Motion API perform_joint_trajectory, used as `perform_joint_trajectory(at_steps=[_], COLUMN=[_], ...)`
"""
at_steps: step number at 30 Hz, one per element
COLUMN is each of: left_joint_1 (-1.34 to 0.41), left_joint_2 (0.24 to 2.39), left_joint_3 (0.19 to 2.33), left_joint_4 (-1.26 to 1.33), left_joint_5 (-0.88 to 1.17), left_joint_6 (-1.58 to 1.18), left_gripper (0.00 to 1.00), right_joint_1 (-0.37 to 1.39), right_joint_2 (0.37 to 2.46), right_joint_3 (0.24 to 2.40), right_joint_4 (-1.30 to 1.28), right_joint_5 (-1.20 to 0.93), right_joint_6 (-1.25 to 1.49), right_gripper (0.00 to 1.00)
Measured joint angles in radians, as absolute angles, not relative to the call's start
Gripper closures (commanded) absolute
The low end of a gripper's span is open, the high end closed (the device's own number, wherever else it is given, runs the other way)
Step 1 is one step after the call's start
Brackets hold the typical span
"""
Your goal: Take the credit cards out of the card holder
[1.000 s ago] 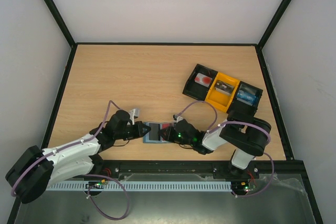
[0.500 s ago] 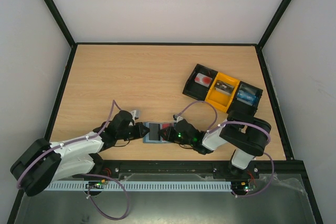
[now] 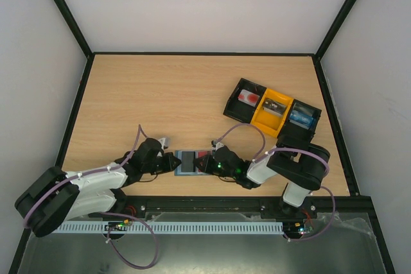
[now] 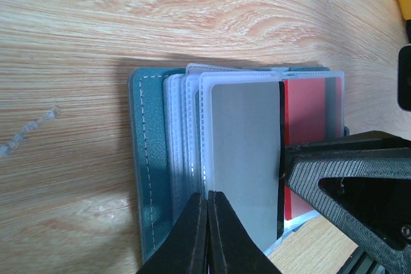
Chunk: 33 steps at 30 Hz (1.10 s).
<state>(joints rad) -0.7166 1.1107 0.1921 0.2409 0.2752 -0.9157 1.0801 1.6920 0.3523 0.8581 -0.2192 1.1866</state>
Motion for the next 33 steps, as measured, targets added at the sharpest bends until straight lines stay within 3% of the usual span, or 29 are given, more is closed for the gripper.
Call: perform_joint_trajectory(at_steps=[23, 29, 33], left_joint_1=[-0.712, -0.712, -0.712], left_joint_2=[1.109, 1.106, 1.103], left_joint_3=[0.155, 0.148, 0.148], left_joint_4=[0.306, 0.316, 0.311], left_joint_5=[0.259, 0.255, 0.241], left_joint_6=[-0.926, -0.929, -0.928], left_gripper=[0.97, 0.97, 0.97], right_joint_1=[1.08, 1.079, 1.079], right_joint_2=[1.722, 1.726, 1.726], right_joint_3=[0.364, 0.364, 0.364], right_joint_4=[0.881, 0.883, 0.881], right_joint_5=[-0.23, -0.23, -0.228], right_joint_6=[1.188, 1.187, 1.186], right_gripper=[0.88, 0.97, 0.98])
